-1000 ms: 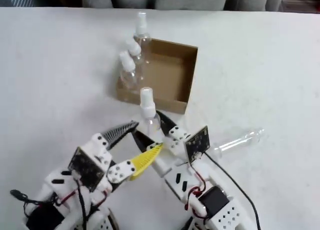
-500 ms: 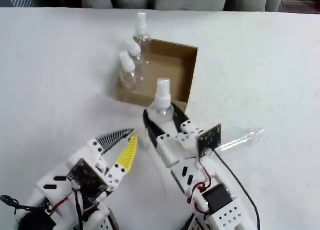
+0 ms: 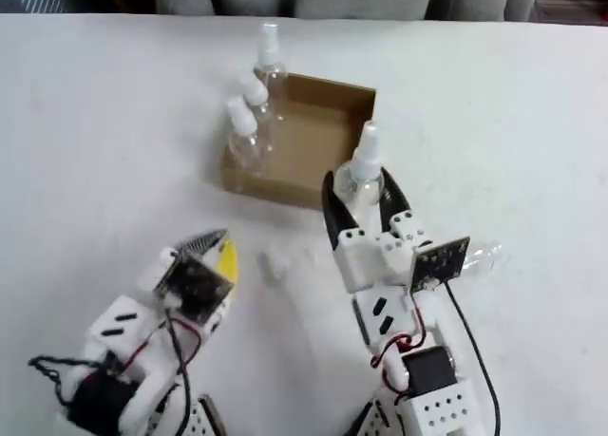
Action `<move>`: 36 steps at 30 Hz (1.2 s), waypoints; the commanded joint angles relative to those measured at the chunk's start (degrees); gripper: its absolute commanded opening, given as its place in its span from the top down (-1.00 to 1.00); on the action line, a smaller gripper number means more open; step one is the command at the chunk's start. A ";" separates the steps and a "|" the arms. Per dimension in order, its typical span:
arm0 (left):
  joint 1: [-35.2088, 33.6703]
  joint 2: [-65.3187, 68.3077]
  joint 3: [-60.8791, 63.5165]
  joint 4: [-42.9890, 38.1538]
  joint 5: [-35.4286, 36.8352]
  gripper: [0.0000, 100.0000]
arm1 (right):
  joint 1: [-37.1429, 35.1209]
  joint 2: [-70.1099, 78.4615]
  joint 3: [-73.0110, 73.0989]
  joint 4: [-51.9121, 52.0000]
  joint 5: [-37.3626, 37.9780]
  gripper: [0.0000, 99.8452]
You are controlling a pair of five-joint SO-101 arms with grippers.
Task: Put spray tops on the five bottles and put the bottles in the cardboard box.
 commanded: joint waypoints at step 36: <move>21.58 -0.40 0.35 -9.67 15.12 0.96 | -3.47 36.97 -39.30 -0.57 -4.31 0.97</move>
